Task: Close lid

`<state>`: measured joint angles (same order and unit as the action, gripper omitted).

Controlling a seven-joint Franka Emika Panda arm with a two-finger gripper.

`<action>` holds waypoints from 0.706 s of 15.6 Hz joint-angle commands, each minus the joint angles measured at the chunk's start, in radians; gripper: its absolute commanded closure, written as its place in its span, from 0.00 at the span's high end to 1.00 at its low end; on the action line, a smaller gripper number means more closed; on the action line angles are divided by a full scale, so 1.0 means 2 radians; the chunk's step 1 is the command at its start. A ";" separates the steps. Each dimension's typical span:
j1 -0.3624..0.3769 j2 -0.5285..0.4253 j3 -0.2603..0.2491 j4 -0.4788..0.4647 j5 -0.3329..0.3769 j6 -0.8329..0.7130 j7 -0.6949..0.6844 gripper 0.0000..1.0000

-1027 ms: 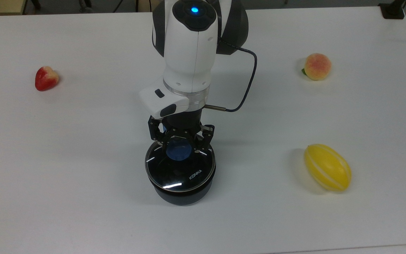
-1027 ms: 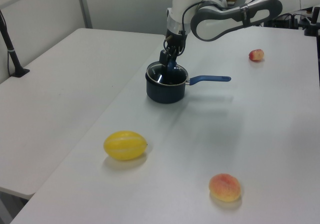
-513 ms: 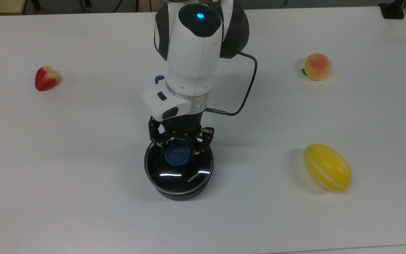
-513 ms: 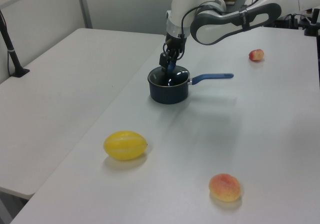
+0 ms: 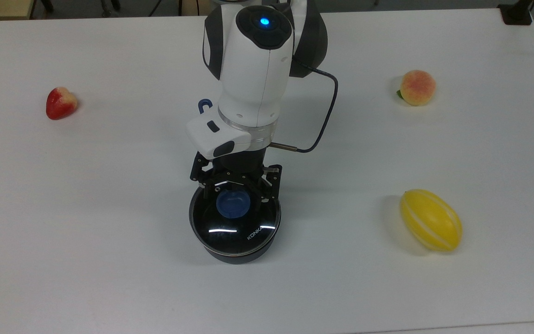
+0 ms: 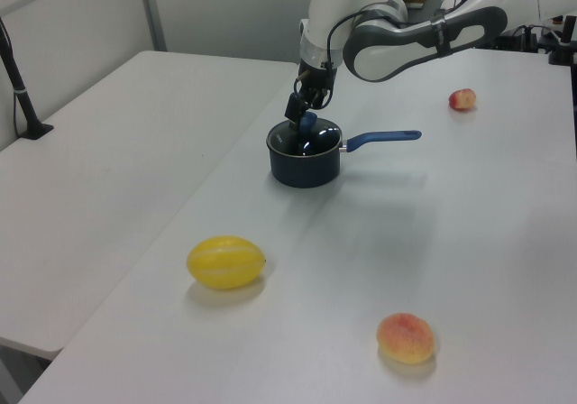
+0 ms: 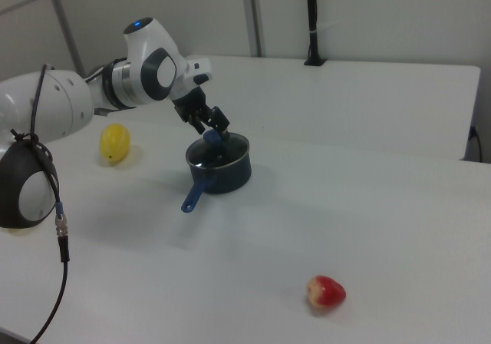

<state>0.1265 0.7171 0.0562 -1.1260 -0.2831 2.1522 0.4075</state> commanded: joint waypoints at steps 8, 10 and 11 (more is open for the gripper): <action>0.000 -0.141 0.001 -0.088 0.007 -0.060 0.016 1.00; 0.000 -0.186 0.000 -0.116 0.034 -0.106 0.016 1.00; 0.001 -0.209 -0.004 -0.131 0.052 -0.127 0.014 1.00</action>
<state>0.1264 0.4820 0.0572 -1.2142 -0.2595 1.9959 0.4188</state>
